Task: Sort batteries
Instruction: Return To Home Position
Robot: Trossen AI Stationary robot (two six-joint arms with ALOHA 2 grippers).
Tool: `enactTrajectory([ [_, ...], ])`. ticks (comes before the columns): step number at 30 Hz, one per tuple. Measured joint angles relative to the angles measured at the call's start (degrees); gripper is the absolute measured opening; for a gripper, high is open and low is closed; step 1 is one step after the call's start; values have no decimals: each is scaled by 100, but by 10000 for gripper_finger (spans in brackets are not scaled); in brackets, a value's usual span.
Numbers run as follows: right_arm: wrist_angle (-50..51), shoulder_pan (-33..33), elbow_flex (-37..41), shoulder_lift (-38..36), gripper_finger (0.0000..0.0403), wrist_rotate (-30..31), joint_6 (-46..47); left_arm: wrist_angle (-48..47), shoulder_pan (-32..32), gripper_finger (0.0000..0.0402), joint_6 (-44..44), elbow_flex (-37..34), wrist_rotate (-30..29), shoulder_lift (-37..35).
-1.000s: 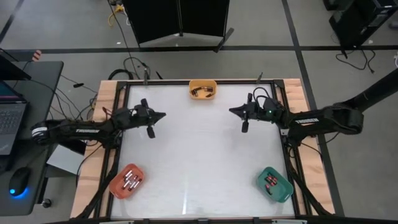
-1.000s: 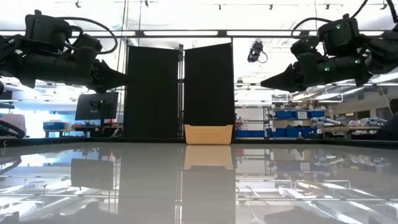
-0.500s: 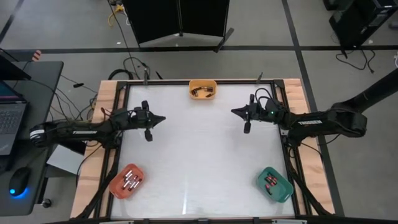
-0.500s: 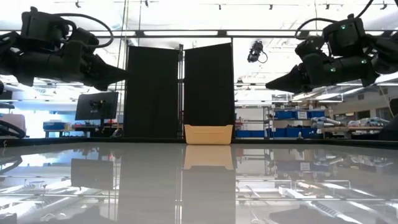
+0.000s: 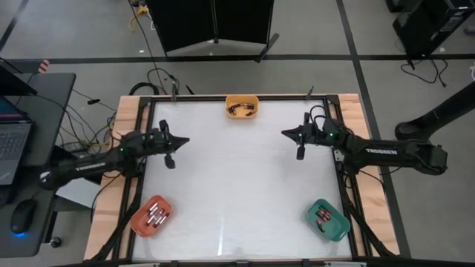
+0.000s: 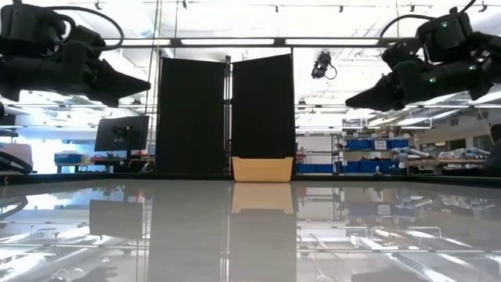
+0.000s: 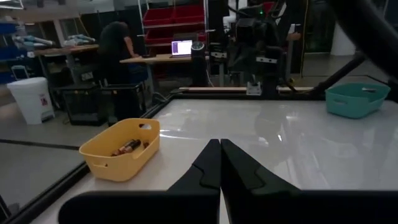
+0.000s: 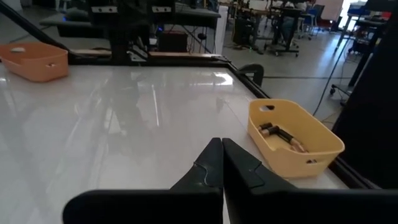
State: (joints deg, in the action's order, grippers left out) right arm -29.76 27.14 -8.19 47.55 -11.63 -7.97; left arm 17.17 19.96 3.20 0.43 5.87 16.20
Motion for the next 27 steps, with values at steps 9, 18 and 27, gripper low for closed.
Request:
enactTrajectory([
  [9,1292,0,62,-1414,5,-1,45,-1372,-140,7,134,-2,-181,-1621],
  [18,891,14,777,-2293,5,-1,351,-1293,-142,8,254,-2,-221,-1621],
  [27,2144,-305,777,-3767,5,908,317,-1313,-144,8,251,-2,-223,-1621],
])
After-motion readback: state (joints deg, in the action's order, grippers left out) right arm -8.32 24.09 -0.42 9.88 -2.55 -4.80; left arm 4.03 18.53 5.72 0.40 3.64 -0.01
